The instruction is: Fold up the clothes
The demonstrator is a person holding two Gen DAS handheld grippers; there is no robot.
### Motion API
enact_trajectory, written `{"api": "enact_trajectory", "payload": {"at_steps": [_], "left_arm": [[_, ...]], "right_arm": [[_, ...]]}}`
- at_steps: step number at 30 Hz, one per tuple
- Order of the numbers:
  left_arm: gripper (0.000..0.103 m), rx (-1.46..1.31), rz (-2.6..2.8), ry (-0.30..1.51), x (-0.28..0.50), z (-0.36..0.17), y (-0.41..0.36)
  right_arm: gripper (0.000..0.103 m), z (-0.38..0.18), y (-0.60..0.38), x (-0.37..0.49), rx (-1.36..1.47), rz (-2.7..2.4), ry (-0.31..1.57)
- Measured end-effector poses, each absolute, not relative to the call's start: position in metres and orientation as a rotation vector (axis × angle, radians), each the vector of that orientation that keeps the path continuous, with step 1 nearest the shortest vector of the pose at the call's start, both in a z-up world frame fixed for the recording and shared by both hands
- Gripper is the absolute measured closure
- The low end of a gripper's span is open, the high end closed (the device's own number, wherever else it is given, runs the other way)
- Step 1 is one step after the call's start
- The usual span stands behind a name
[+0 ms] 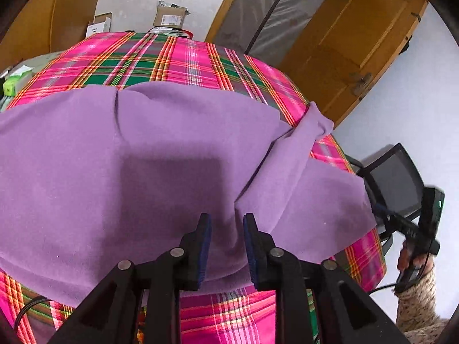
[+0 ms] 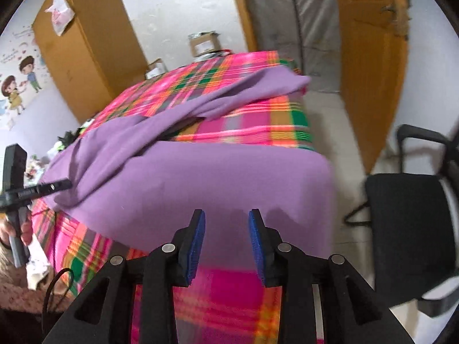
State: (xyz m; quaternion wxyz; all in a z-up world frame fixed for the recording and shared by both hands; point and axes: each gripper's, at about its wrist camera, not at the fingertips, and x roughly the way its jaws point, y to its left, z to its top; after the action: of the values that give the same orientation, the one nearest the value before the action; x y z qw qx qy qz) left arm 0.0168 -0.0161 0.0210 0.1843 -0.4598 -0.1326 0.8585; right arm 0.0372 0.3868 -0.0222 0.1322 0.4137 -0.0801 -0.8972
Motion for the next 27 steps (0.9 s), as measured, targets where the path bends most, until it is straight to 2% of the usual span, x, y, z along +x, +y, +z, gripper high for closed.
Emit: {"api": "enact_trajectory", "payload": {"at_steps": [11,16,27], "left_arm": [[0.079,-1.332,2.422,-0.339,0.011,0.005,-0.010],[0.076,-1.316,2.411,-0.333,0.010,0.004,-0.010],[0.076,-1.294,2.399,-0.351,0.011,0.002,-0.012]], "right_arm": [[0.070,-0.033,0.348,-0.039,1.135,-2.473,-0.407],[0.070,-0.041,0.342,-0.073,1.131,-2.399,-0.557],[0.070,-0.050,0.323,-0.125,1.177,-2.272,-0.682]]}}
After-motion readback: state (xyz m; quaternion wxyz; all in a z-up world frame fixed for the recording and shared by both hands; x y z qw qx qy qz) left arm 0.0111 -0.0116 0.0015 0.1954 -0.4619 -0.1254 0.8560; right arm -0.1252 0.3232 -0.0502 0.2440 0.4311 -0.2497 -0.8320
